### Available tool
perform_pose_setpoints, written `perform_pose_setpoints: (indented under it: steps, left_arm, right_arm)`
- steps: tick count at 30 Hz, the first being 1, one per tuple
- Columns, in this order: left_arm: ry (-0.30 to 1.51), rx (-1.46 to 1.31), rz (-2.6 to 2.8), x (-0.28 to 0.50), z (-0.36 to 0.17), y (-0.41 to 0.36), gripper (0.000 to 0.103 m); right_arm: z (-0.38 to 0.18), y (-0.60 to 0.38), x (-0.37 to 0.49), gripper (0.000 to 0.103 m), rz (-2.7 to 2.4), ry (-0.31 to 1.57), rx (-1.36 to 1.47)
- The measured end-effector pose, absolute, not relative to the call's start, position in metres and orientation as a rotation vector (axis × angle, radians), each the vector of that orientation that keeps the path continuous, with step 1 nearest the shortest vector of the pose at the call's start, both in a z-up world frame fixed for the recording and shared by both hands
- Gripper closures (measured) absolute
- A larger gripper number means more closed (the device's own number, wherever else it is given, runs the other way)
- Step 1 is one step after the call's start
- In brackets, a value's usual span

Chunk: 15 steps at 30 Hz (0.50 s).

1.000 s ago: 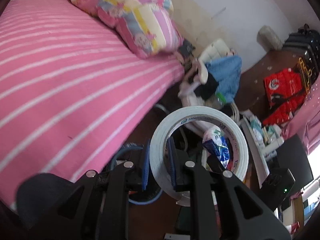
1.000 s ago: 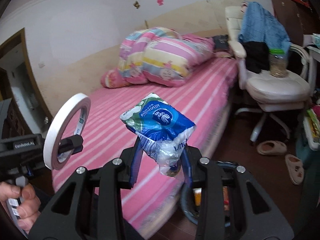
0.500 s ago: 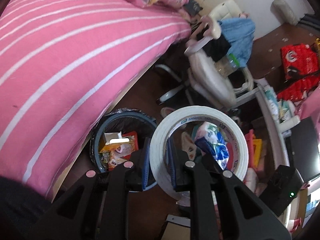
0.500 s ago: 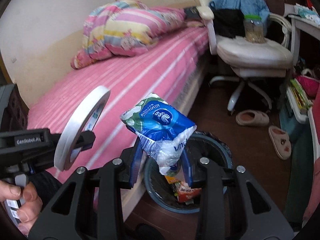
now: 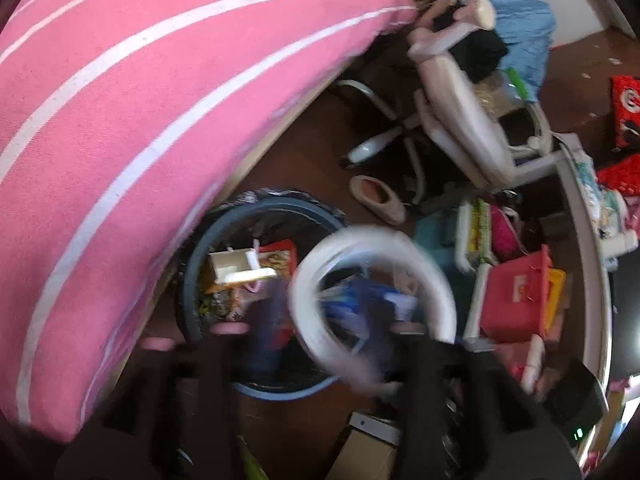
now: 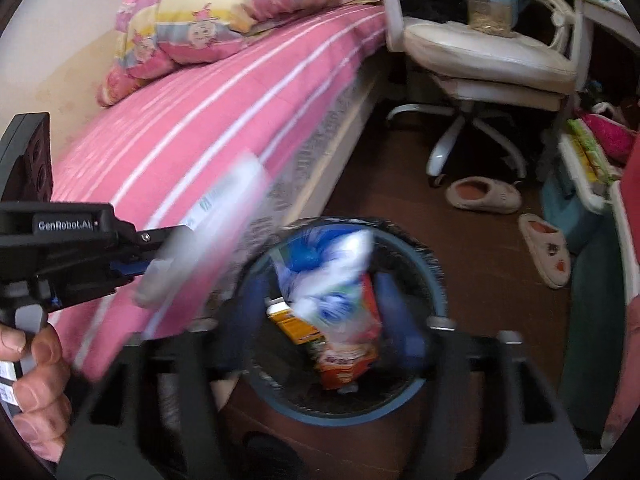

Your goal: Collect trash

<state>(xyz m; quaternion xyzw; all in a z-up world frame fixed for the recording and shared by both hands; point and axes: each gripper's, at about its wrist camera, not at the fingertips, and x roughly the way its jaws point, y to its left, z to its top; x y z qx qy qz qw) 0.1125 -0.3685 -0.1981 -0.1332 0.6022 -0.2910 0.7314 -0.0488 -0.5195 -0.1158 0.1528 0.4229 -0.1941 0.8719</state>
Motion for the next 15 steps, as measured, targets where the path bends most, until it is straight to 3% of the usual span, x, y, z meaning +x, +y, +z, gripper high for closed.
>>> perform_pose_setpoints:
  steps: [1, 4, 15]
  left_arm:
    - [1.304, -0.306, -0.620, 0.113, -0.195, -0.366, 0.021]
    - [1.276, -0.325, -0.634, 0.112, -0.188, -0.367, 0.016]
    - [1.170, -0.344, -0.646, 0.093, -0.149, -0.343, 0.014]
  right_arm:
    - [-0.114, -0.520, -0.052, 0.016, -0.426, 0.862, 0.307]
    - [-0.116, -0.520, -0.055, 0.015, -0.430, 0.868, 0.301]
    - [-0.070, -0.498, -0.061, 0.015, -0.374, 0.778, 0.253]
